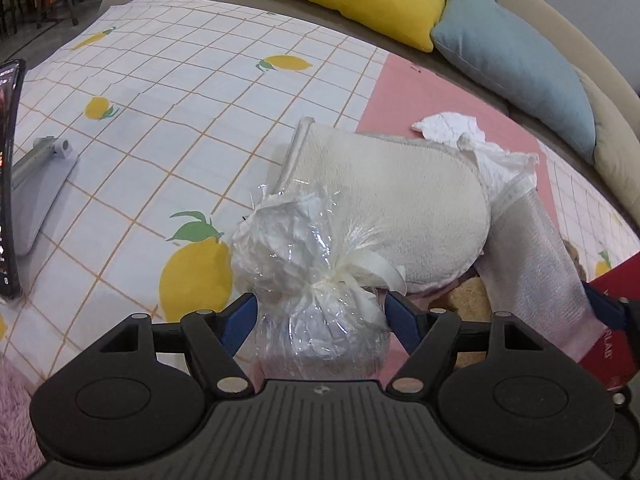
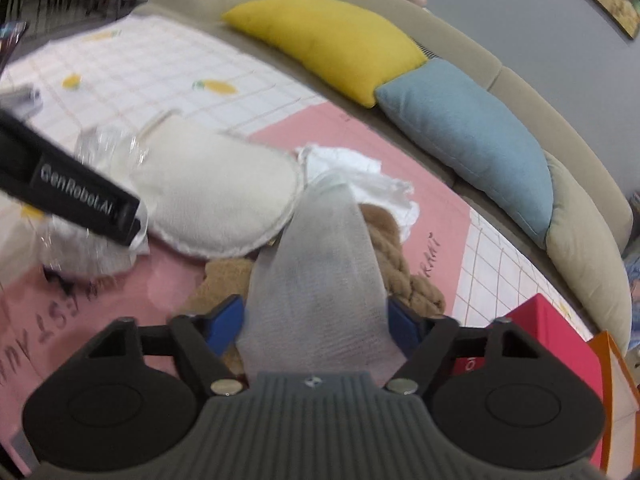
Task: Organize soft objects
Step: 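Grasp the plastic-wrapped bundle with the left gripper while the right grasps the mesh bag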
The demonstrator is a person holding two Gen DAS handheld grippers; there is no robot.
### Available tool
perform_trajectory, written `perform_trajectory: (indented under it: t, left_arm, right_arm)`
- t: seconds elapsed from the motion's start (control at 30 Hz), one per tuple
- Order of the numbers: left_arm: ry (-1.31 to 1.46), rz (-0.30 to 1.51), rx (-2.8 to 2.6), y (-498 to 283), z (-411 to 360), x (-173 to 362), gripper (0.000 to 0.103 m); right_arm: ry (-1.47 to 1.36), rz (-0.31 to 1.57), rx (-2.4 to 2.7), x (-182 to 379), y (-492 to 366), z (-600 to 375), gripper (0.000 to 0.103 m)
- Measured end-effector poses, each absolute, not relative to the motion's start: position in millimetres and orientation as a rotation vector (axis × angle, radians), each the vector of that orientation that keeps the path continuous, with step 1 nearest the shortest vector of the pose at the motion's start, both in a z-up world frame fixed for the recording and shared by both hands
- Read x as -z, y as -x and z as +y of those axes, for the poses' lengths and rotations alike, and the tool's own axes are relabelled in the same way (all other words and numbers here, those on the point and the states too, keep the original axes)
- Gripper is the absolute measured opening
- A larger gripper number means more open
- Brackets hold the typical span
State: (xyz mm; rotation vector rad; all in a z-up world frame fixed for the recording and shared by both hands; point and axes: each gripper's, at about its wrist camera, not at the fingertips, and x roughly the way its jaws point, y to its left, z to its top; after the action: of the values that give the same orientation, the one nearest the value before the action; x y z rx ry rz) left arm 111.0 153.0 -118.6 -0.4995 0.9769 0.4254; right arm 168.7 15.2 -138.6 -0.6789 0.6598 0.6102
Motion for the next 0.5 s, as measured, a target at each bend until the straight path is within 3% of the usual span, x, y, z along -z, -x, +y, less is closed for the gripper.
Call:
perform_trajectory:
  t: [0.07, 0.13, 0.2, 0.23, 0.37, 0.43, 0.5]
  left_arm:
    - [0.495, 0.986, -0.422, -111.6, 152.9, 121.3, 0.082]
    - [0.497, 0.985, -0.410, -111.0, 153.1, 122.4, 0.080]
    - [0.483, 0.987, -0.405, -110.7, 152.2, 121.9, 0.077]
    - [0.478, 0.986, -0.402, -110.3, 151.8, 121.6, 0.076]
    - [0.470, 0.981, -0.403, -107.1, 151.5, 119.4, 0.069]
    - [0.442, 0.975, -0.397, -104.9, 147.9, 115.9, 0.066]
    - [0.416, 0.965, -0.391, -102.3, 143.4, 111.6, 0.063]
  right_arm:
    - [0.675, 0.641, -0.609, 140.1, -165.9, 13.4, 0.067]
    - [0.647, 0.658, -0.620, 138.0, -167.2, 11.0, 0.043]
    - [0.627, 0.682, -0.623, 137.3, -168.8, 8.6, 0.033]
    - [0.619, 0.689, -0.623, 136.8, -169.5, 7.3, 0.022]
    - [0.592, 0.699, -0.605, 130.9, -170.5, 1.7, 0.014]
    - [0.555, 0.713, -0.612, 124.5, -168.7, -4.0, 0.003]
    - [0.521, 0.721, -0.617, 117.7, -164.8, -9.6, 0.003]
